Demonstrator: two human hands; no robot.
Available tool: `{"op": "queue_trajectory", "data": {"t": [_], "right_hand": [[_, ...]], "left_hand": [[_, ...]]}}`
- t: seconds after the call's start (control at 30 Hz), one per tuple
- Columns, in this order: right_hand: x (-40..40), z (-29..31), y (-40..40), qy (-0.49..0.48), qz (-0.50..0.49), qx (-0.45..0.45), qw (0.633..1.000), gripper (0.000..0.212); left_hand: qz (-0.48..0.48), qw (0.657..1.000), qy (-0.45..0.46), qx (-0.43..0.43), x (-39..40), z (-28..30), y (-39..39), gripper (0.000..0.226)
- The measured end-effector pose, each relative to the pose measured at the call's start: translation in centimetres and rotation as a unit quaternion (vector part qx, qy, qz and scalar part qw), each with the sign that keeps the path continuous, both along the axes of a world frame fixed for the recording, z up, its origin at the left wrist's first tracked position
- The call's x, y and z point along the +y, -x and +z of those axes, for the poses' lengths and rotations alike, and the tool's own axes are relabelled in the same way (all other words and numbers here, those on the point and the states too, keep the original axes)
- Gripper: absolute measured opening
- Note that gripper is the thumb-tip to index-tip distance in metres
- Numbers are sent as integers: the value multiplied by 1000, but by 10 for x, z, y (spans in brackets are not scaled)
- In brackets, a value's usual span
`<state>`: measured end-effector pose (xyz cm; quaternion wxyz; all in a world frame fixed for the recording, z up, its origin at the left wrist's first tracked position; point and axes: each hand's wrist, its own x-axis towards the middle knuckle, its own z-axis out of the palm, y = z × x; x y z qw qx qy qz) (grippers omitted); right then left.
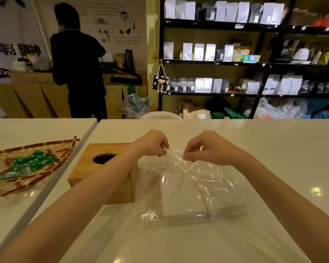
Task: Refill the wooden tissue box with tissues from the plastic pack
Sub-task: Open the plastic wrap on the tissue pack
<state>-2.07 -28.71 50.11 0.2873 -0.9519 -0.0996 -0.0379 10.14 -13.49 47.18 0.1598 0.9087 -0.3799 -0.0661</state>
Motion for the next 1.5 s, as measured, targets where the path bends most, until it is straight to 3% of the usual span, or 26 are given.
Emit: {"op": "queue_trajectory", "data": {"t": [0.3,0.53,0.73,0.83,1.07,1.2,1.33,1.43,1.5], "right_hand": [[5,18,36,-44,33,21,998,6],[6,37,78,-136,84,44,986,8],[8,24,128,-96,144,120,978,14],[13,2,145,-99,140,160,972,22],[25,-38,168,-51,110,192,974,35],[30,-53,177,-18,94,207,974,58],[31,-53,186,-33,68,204,976,37],[31,-56,182,-31,23,124,992,22],[28,-62,173,40,-2,60,997,28]], "left_hand": [[9,1000,-7,-2,-2,-5,-4,26],[34,997,-19,-66,0,-11,-12,23],[84,982,-25,-165,-4,-13,-13,27],[43,972,-70,-220,-4,-7,5,43],[-184,981,11,-60,30,-13,128,42],[-230,973,10,-9,63,-41,162,60],[-220,975,-17,-27,88,-62,168,77],[-218,973,-61,-37,95,-68,173,78],[-212,973,-81,-34,93,-70,175,77]]}}
